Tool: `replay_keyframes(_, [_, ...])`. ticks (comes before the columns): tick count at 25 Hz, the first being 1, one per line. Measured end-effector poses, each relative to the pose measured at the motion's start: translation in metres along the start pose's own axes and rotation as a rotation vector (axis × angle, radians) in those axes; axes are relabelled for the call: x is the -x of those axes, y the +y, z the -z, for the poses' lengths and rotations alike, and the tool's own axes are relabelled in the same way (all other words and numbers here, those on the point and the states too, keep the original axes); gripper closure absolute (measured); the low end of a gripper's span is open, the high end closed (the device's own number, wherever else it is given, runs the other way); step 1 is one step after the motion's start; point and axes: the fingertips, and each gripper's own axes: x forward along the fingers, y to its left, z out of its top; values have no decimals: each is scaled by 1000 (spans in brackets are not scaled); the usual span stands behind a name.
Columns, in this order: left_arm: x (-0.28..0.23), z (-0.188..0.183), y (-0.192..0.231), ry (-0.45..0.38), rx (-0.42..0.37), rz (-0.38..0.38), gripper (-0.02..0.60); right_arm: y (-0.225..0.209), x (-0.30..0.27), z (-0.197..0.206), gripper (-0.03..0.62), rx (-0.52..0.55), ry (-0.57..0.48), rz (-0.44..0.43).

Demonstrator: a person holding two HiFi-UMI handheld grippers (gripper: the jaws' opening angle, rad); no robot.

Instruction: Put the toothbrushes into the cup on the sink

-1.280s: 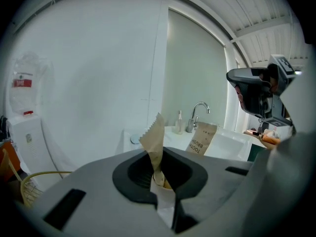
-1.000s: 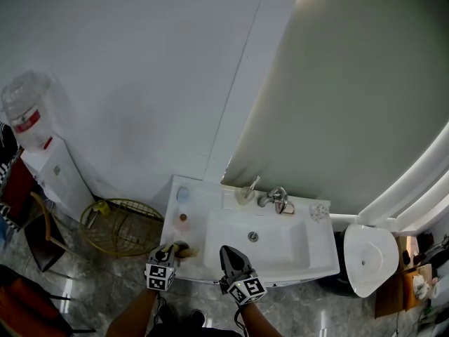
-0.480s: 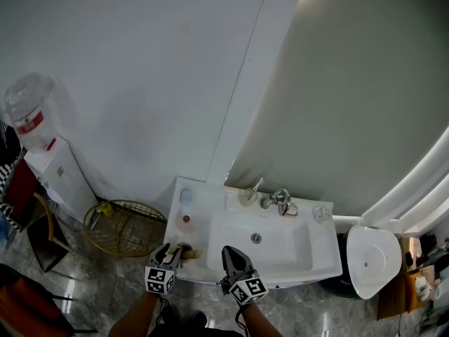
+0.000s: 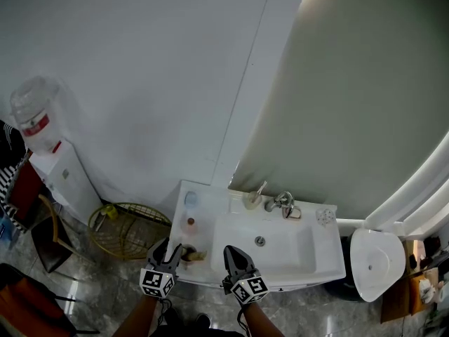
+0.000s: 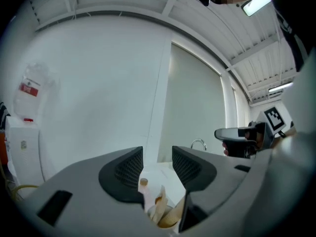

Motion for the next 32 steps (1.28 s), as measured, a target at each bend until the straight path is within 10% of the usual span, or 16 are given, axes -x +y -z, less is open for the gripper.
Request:
replay_keyframes(15, [59, -92, 13, -193, -97, -47, 397, 10, 0, -25, 566, 74, -22, -34])
replay_keyframes(32, [87, -90, 18, -216, -78, -114, 555, 21, 1, -26, 566, 73, -33, -65])
